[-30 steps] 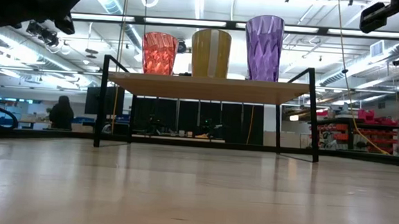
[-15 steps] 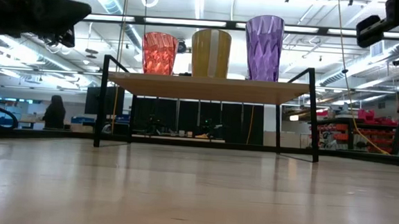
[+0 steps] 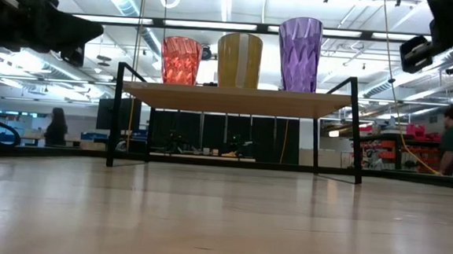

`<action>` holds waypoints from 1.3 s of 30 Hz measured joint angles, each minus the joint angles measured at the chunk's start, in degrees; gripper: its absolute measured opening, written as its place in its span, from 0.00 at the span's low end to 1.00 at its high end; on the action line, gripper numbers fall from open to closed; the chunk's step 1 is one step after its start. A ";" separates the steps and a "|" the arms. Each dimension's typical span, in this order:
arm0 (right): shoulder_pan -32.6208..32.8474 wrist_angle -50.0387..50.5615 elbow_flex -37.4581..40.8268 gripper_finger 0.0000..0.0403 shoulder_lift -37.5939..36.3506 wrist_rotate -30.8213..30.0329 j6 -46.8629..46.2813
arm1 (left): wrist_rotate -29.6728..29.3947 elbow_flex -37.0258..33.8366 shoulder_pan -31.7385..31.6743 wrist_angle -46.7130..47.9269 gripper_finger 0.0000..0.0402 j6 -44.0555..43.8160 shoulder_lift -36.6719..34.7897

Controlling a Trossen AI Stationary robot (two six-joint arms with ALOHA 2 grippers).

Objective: Stack small to large cups/mugs on shelf
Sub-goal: Return to Home Position

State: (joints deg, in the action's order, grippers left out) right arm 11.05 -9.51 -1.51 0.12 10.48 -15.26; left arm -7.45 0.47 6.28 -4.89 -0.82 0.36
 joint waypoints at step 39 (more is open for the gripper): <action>-0.04 6.64 1.04 0.10 1.33 -2.10 17.85 | -0.03 -0.04 0.00 2.06 0.09 6.01 0.00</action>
State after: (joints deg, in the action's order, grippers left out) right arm 11.00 -2.87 -0.47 1.45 8.38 2.59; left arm -7.49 0.43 6.28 -2.83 5.19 0.36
